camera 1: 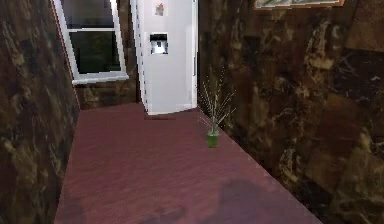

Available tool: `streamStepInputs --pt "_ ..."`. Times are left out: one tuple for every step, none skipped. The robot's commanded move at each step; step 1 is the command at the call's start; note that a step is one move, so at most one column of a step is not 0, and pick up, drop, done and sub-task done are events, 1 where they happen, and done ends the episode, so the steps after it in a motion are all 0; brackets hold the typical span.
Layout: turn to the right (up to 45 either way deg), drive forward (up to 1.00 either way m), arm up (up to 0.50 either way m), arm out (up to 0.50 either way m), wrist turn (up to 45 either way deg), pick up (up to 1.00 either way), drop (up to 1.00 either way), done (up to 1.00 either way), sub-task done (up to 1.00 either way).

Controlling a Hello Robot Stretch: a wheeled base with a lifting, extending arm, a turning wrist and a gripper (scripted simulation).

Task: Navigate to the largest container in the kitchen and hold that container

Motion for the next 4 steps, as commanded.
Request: streamStepInputs --pt "0.0 0.00 0.00 0.00 45.0 0.00 0.00 0.00 0.00" --pt "0.0 0.00 0.00 0.00 12.0 0.00 0.00 0.00 0.00" --pt "0.0 0.00 0.00 0.00 0.0 1.00 0.00 0.00 0.00" --pt "0.0 0.00 0.00 0.00 0.0 0.00 0.00 1.00 0.00"
